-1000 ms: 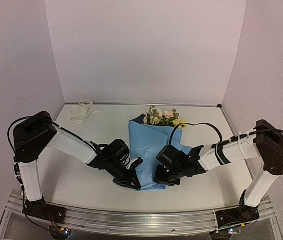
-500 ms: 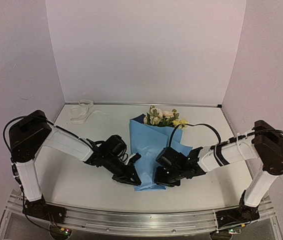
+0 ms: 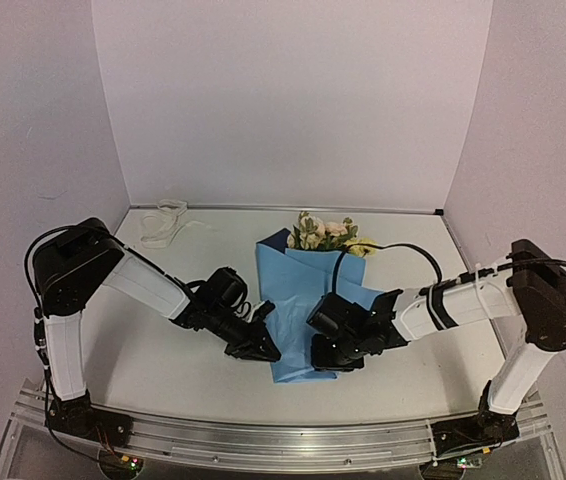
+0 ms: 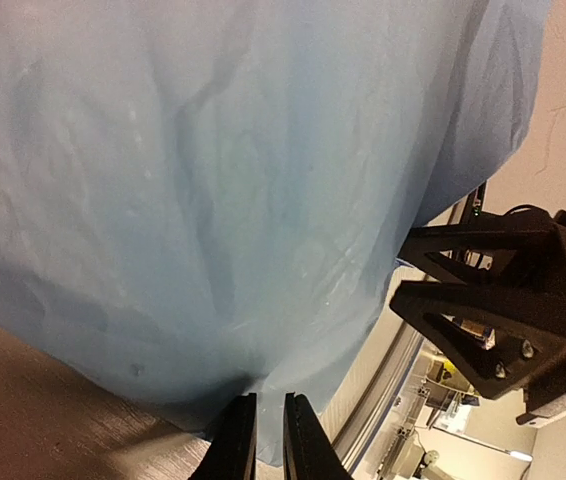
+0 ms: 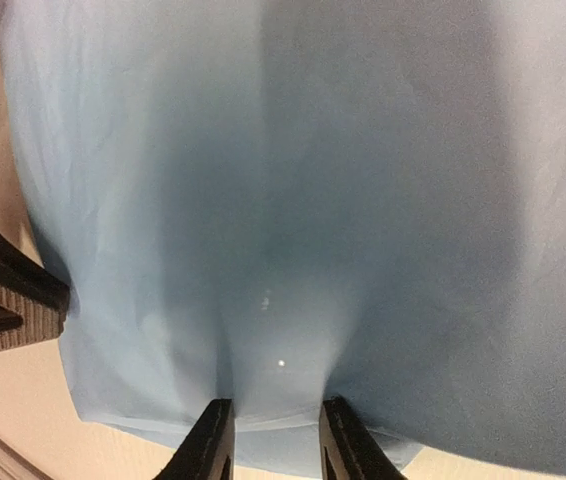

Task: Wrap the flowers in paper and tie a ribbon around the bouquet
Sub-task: Press the fold line on the 2/3-folded wrapping paper.

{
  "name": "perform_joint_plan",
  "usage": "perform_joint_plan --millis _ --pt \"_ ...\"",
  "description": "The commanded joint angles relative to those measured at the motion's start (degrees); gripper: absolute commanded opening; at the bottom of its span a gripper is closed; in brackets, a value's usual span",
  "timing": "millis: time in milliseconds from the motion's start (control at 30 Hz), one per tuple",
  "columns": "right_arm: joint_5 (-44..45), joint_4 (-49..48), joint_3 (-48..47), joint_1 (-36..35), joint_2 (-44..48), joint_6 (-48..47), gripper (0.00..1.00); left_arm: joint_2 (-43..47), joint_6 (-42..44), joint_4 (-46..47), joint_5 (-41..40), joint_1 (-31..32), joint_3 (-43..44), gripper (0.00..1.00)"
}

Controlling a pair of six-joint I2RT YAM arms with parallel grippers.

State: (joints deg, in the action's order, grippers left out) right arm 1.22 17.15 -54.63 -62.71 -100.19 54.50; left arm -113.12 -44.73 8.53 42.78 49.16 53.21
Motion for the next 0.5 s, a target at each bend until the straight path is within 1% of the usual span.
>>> perform_joint_plan --millis 0,167,467 --pt "4.53 7.27 -8.14 -2.27 -1.34 -6.01 0.35 -0.12 0.04 0.39 0.03 -0.21 0.62 0.12" --pt "4.01 10.45 -13.33 -3.56 -5.19 -8.17 0.34 0.74 0.25 -0.27 -0.07 -0.2 0.9 0.12" --pt "3.63 10.8 -13.48 -4.9 -9.62 -7.64 0.32 2.07 -0.64 -0.29 0.69 -0.66 1.86 0.13"
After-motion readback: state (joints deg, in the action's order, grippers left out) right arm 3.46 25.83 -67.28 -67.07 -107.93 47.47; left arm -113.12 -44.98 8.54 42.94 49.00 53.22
